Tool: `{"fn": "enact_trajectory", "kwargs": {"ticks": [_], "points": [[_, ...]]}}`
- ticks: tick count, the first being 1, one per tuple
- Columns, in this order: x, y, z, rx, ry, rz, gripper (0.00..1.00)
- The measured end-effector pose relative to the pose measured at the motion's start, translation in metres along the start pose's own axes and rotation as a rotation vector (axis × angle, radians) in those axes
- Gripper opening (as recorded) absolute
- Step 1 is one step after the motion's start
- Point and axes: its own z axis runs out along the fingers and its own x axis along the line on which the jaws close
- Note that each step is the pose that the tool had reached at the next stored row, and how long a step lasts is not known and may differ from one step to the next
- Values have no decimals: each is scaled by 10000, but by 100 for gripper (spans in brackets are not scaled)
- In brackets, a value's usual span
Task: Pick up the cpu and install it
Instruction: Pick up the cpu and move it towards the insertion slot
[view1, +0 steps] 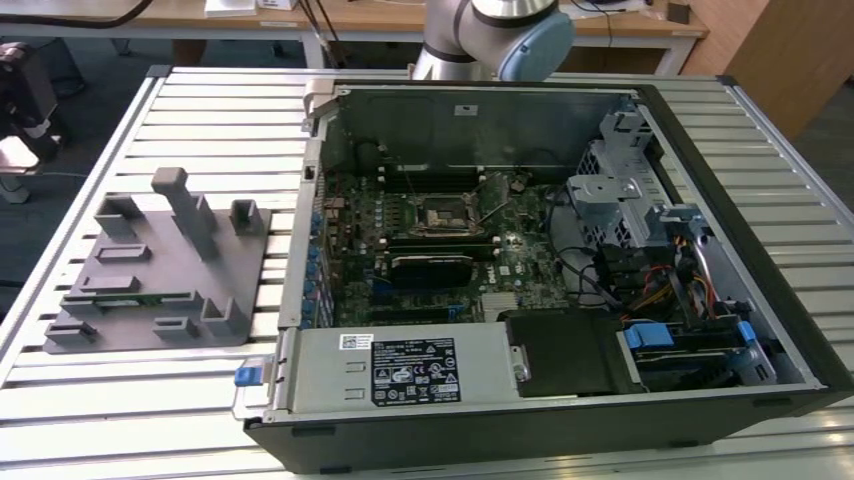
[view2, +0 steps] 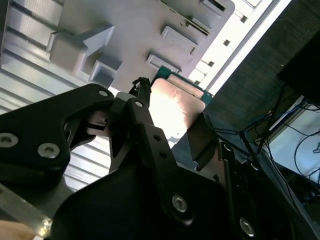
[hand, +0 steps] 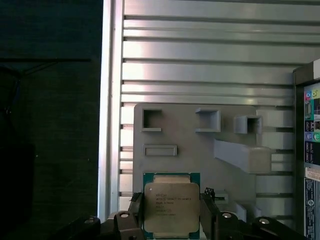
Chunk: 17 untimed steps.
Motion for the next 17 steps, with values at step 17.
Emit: {"fn": "enact_trajectory", "kwargs": {"ticks": [17], "points": [[-659,-1,1,-5,4,1,54]]}}
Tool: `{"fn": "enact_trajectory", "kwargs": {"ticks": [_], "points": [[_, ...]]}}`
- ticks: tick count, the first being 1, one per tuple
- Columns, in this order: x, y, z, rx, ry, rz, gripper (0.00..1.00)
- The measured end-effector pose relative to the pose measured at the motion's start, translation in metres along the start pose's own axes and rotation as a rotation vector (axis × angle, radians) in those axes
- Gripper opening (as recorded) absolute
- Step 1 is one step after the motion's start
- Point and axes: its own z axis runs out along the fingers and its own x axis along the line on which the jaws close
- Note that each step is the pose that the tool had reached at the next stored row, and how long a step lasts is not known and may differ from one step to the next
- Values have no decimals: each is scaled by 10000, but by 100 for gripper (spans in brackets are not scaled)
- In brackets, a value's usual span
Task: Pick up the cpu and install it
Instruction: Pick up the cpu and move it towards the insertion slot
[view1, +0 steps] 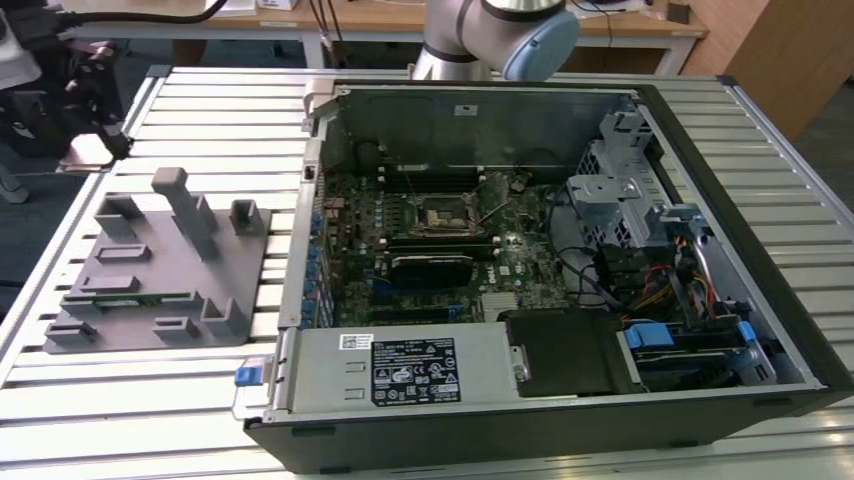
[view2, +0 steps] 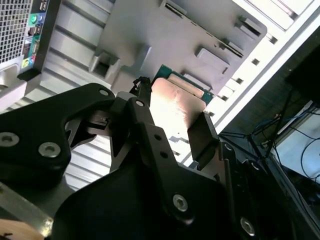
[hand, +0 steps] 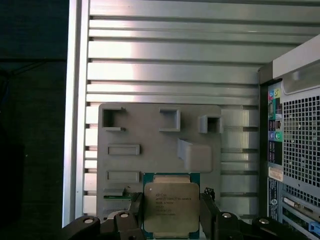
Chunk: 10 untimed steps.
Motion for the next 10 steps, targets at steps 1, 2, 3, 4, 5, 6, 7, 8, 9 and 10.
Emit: {"fn": "enact_trajectory", "kwargs": {"ticks": [1,2,3,4,5,6,7,8,9,10], "points": [[-44,0,1,-1,-1,0,54],[-84,0,2,-1,0,0,54],[-126,-1,3,-3,-1,-1,54],[-171,0,4,-3,0,0,54],[-217,-1,5,-4,0,0,54],[-261,-1,6,-4,0,0,54],[-308,-1,8,-5,-2,0,54],[-353,-1,8,-5,-1,0,54],[-398,-1,9,-5,-1,0,54],[-443,-1,10,-5,0,0,54]]}}
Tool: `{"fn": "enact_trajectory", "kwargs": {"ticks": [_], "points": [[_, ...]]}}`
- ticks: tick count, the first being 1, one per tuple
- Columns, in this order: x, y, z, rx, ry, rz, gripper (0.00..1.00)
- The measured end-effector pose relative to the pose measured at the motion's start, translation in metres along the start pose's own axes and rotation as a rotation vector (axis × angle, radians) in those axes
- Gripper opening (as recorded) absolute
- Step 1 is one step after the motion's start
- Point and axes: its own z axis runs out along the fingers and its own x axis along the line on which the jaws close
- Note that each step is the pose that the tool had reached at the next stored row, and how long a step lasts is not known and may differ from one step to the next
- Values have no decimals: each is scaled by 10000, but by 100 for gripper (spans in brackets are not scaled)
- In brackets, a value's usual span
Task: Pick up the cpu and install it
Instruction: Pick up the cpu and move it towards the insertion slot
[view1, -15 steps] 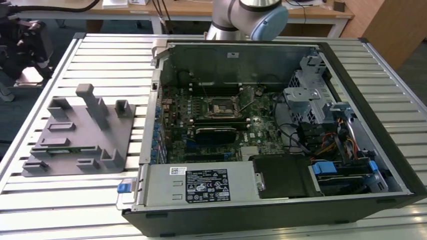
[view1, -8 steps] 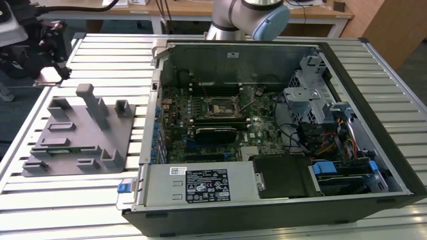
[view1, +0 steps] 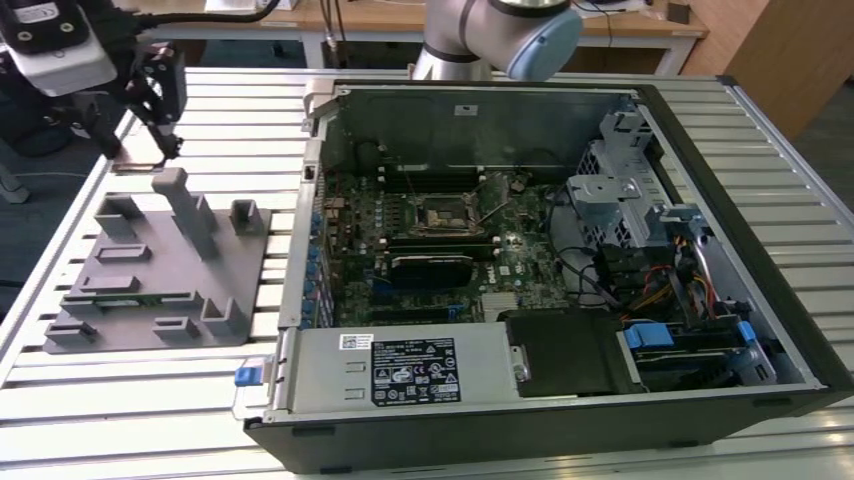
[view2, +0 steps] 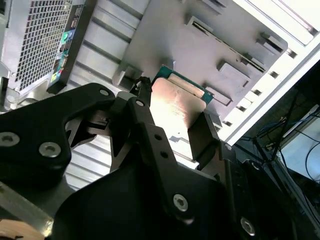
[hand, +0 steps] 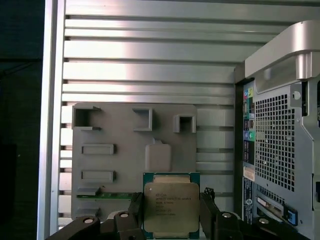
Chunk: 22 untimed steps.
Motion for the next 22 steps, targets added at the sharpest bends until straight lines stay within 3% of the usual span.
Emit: {"fn": "enact_trajectory", "kwargs": {"ticks": [22], "points": [[-999,-3,22,0,0,-1,54]]}}
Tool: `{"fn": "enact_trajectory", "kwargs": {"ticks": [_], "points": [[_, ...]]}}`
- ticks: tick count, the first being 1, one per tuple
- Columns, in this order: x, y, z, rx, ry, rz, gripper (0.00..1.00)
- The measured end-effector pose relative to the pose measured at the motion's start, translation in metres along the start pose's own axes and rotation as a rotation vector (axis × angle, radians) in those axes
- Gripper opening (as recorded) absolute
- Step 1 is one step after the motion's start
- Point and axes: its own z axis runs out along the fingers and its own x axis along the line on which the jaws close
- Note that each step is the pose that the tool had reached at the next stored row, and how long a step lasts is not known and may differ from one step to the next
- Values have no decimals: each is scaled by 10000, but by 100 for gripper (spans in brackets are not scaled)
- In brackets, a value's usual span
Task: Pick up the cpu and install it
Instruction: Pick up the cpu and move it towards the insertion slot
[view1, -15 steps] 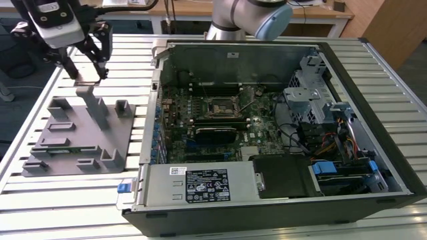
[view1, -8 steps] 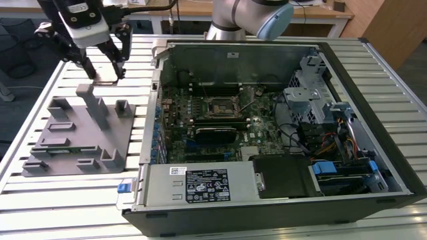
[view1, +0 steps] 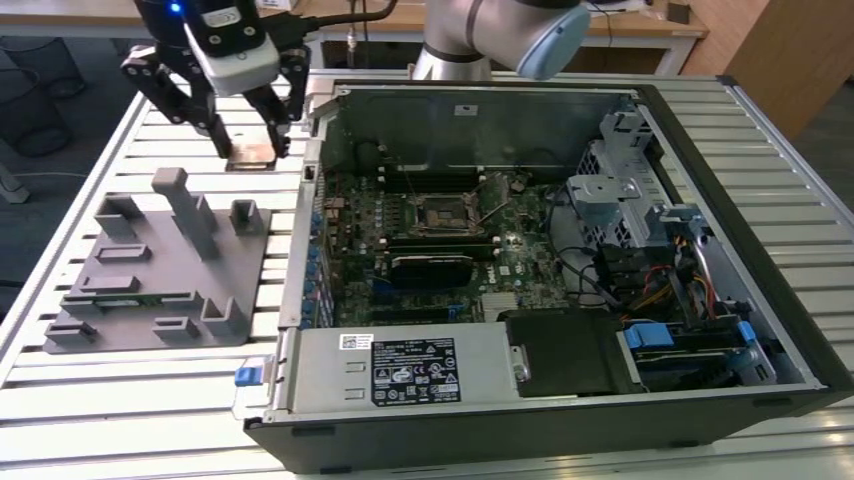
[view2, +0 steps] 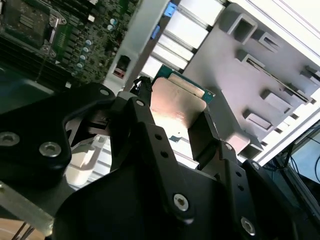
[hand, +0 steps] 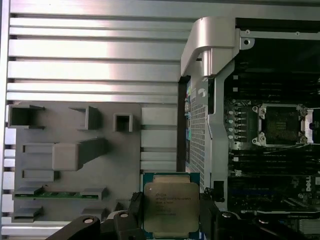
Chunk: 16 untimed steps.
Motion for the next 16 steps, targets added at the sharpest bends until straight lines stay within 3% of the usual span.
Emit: {"fn": "enact_trajectory", "kwargs": {"ticks": [16], "points": [[-727,-2,17,-1,-1,1,54]]}}
